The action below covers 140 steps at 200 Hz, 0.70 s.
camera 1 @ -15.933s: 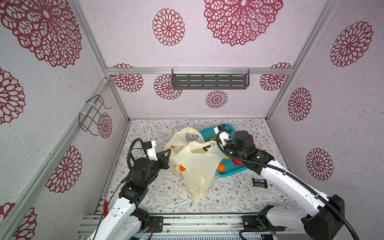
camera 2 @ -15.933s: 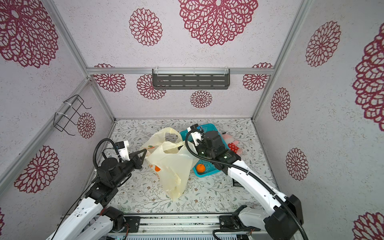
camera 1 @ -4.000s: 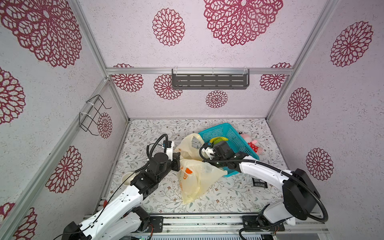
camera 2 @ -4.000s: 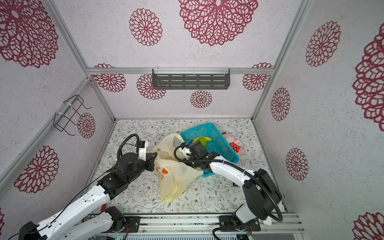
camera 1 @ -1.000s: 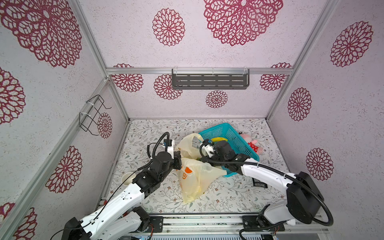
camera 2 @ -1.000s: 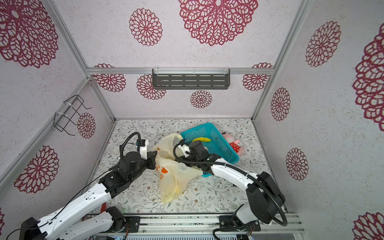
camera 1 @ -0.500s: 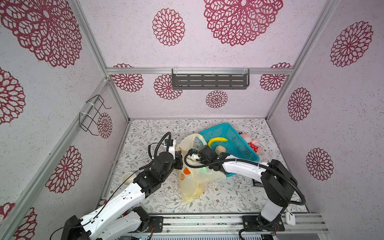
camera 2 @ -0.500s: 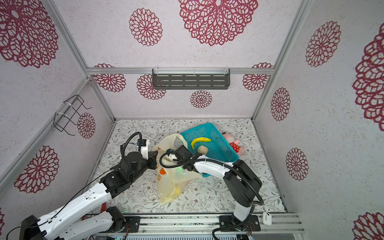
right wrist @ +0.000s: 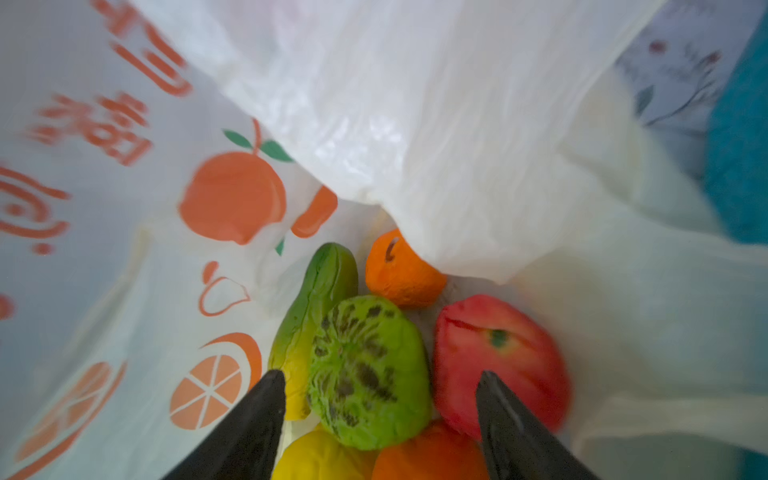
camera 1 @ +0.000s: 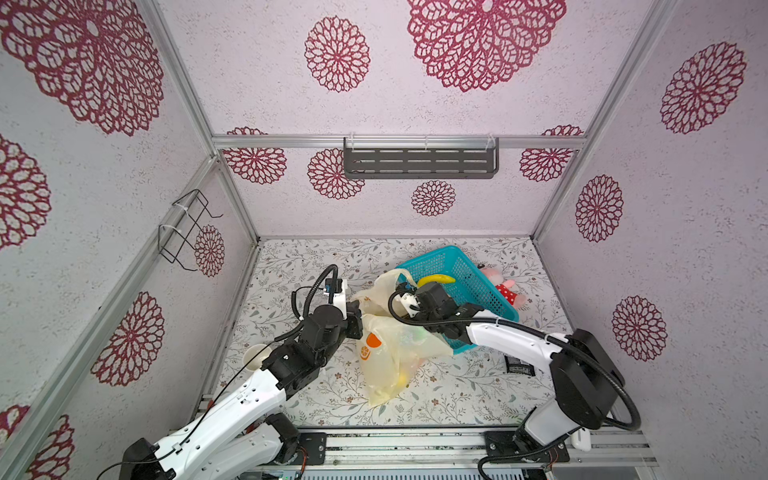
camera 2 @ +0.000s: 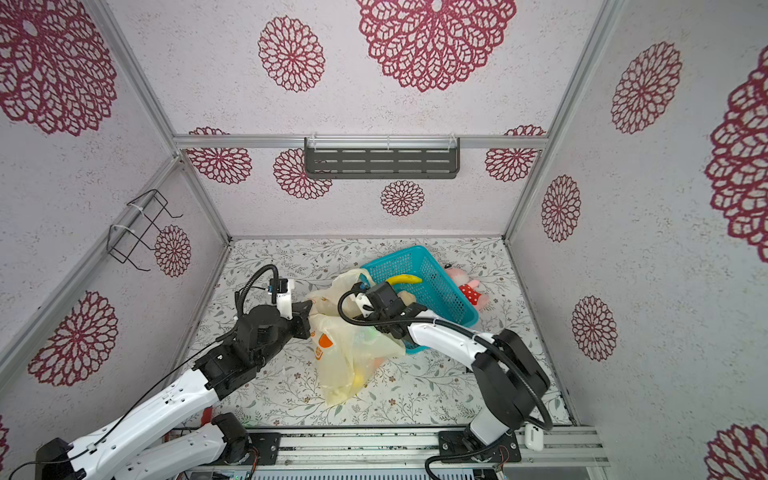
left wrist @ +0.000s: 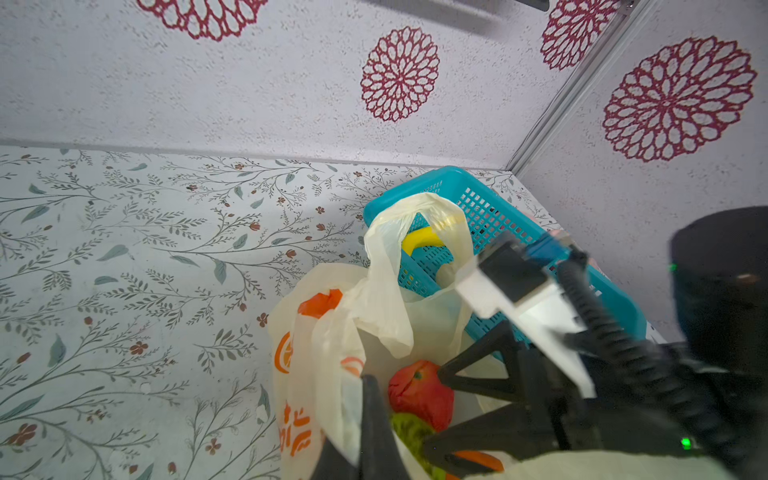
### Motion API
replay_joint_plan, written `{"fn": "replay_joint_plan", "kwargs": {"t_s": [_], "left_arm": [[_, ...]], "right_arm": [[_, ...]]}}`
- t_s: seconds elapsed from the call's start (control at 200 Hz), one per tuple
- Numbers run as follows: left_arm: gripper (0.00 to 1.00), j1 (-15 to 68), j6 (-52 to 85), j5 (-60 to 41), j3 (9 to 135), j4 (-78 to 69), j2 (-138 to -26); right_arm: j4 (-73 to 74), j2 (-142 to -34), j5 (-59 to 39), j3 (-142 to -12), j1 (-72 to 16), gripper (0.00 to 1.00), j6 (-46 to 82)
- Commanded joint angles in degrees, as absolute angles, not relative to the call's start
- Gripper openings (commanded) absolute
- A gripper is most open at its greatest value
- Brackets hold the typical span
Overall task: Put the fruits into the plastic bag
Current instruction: 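Carry the green fruit into the bag and release it with the right gripper, then return the right gripper to the basket and grasp the white pear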
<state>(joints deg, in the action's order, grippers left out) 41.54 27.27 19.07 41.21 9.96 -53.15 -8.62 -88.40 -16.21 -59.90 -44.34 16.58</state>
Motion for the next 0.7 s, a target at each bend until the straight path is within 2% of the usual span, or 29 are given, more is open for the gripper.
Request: {"fn": "replay_joint_plan", "kwargs": {"t_s": [0.0,0.385,0.56,0.695], "left_arm": [[0.00,42.19,27.50,20.21,40.83,9.48,-52.38],[0.00,42.27,27.22,20.05,40.19,8.11,-53.00],[0.00,42.23,27.25,19.86,39.55,7.06,-53.07],[0.00,42.34,27.17,19.57,39.23,6.60,-53.39]], "right_arm": [[-3.74,-82.48,-14.79,-59.78,-42.90,0.76,18.52],[-4.60,-74.81,-13.01,-58.03,-32.98,0.79,20.84],[-9.49,-76.20,-7.77,-58.85,-27.80,0.80,22.54],[-14.60,-81.69,-4.66,-61.58,-23.06,0.81,25.47]]}}
